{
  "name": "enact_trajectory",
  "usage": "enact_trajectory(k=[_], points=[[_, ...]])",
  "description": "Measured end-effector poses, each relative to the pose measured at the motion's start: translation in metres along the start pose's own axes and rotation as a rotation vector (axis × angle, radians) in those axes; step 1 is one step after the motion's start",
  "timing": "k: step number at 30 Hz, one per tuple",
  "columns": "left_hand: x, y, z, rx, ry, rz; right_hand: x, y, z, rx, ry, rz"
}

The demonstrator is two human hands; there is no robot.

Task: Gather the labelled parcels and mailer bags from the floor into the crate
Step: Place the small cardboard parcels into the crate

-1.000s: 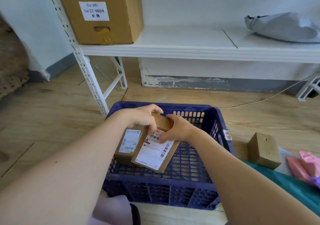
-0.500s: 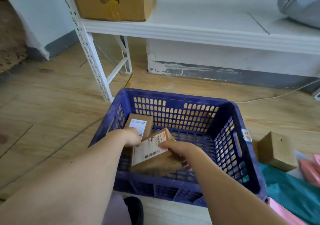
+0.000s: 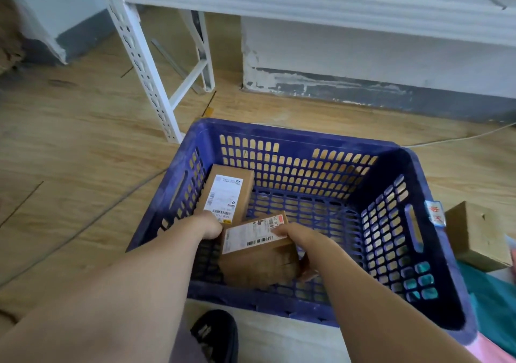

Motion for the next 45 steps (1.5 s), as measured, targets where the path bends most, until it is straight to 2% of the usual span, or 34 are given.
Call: enact_trajectory(k=[6, 10, 16, 23, 25, 28, 30, 34, 40, 43, 45], points=[[0.01, -0.012, -0.003, 0.092, -0.04, 0.162, -0.014, -0.022, 0.002, 0.073, -0.089, 0.027], [0.014, -0.014, -0.001, 0.14, -0.046, 0.208, -0.019, -0.032, -0.002, 0.068, -0.09, 0.018], [0.015, -0.013, 0.002, 0.135, -0.004, 0.18, 0.001, -0.052, -0.009, 0.079, -0.047, 0.122], [0.012, -0.018, 0.006, 0.007, 0.097, 0.085, 0.011, -0.067, 0.006, 0.012, 0.168, -0.002], [0.014, -0.017, 0.011, -0.023, 0.119, 0.119, 0.012, -0.071, 0.011, 0.018, 0.211, -0.027], [0.018, -0.016, 0.017, -0.098, 0.269, 0.215, 0.013, -0.078, 0.015, 0.008, 0.3, -0.053], [0.017, -0.016, 0.014, -0.082, 0.364, 0.225, 0.01, -0.083, 0.016, 0.013, 0.28, -0.037], [0.015, -0.019, 0.009, -0.074, 0.544, 0.168, 0.0, -0.087, 0.012, 0.076, 0.155, 0.027], [0.007, -0.017, 0.011, -0.119, 0.843, 0.078, -0.002, -0.081, 0.002, 0.172, 0.162, 0.093], [0.005, -0.019, 0.016, -0.142, 0.754, 0.065, 0.012, -0.074, -0.002, 0.158, 0.111, 0.214], [0.007, -0.02, 0.018, -0.129, 0.48, 0.064, 0.023, -0.071, 0.002, 0.092, 0.091, 0.266]])
Point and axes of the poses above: each hand's wrist, its own y-axis away from the middle knuckle, its own x-axis out of the palm, z = x × y, the point moved 1 cm from there along -y, towards the middle knuckle, and after that the axes turned 15 degrees about x, right-handed, at the moved point
